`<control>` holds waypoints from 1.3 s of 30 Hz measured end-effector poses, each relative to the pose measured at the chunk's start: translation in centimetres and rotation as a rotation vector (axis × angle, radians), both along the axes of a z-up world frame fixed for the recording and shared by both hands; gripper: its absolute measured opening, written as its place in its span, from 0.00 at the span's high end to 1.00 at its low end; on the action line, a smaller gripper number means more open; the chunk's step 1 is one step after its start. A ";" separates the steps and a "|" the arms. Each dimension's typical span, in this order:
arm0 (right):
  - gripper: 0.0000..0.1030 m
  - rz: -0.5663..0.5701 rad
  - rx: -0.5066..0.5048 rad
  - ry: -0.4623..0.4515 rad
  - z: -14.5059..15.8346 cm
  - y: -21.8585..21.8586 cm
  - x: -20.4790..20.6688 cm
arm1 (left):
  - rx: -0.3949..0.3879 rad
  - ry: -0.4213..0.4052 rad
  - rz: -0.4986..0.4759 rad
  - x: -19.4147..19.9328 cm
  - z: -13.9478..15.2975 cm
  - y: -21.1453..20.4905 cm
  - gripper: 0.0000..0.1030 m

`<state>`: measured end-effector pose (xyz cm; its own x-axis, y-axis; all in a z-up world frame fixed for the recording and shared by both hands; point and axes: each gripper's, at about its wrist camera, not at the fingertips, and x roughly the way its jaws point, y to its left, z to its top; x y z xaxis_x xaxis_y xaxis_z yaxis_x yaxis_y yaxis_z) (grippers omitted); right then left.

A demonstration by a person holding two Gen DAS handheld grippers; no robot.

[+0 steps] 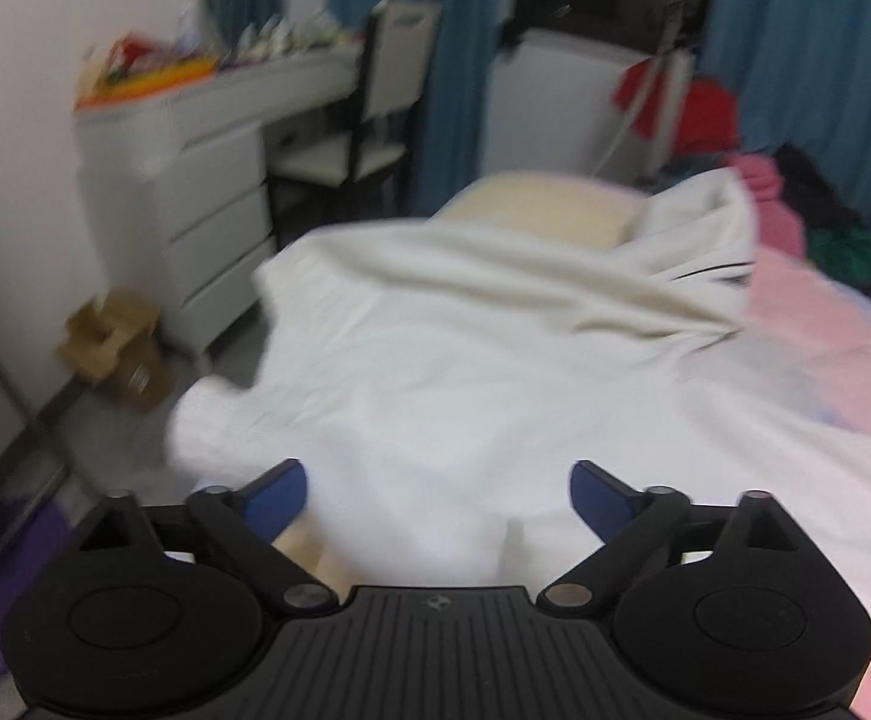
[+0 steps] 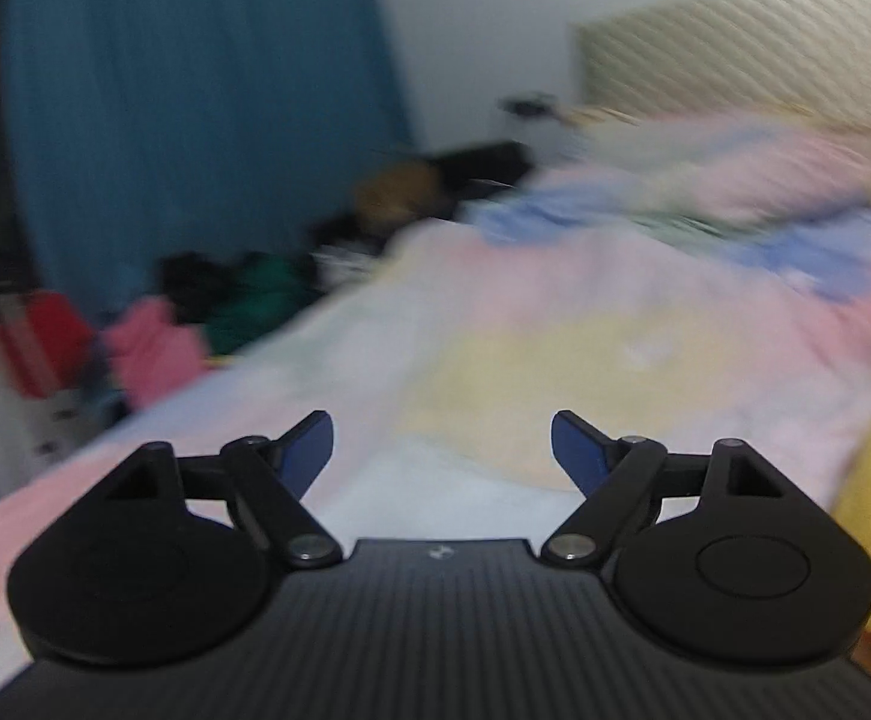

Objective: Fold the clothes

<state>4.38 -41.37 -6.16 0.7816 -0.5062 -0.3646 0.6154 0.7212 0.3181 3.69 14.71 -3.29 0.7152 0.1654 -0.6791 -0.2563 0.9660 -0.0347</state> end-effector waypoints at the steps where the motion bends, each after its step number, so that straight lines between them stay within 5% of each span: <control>1: 0.21 0.054 -0.007 -0.022 0.5 1.3 -0.2 | 0.042 -0.030 -0.015 -0.1 0.2 -1.2 0.04; 5: 0.21 0.265 -0.021 -0.077 1.5 6.3 -0.5 | 0.164 -0.118 -0.043 -1.2 1.1 -4.7 0.02; 9: 0.21 0.439 -0.053 -0.034 0.8 10.7 0.1 | 0.128 -0.191 -0.115 -1.2 1.5 -6.7 0.01; 14: 0.21 0.512 -0.071 -0.004 0.7 13.2 0.8 | 0.218 -0.129 -0.293 3.8 -0.7 -13.6 0.06; 19: 0.21 0.478 -0.022 0.021 -0.4 12.2 1.7 | 0.315 -0.109 -0.391 13.6 -4.0 -21.3 0.09; 30: 0.21 0.332 0.131 0.055 -5.0 8.9 7.2 | 0.508 -0.153 -0.380 34.5 -11.1 -34.8 0.31; 33: 0.21 0.331 0.165 0.084 -6.7 8.2 9.3 | 0.597 -0.056 -0.282 39.9 -14.0 -36.4 0.35; 37: 0.21 0.327 0.240 0.119 -8.6 7.1 11.0 | 0.766 -0.058 -0.135 43.6 -15.6 -36.8 0.36; 38: 0.21 0.324 0.252 0.120 -8.8 7.0 11.2 | 0.776 -0.052 -0.123 44.2 -15.6 -36.7 0.38; 39: 0.21 0.321 0.265 0.121 -9.1 6.8 11.4 | 0.785 -0.045 -0.112 44.9 -15.6 -36.6 0.52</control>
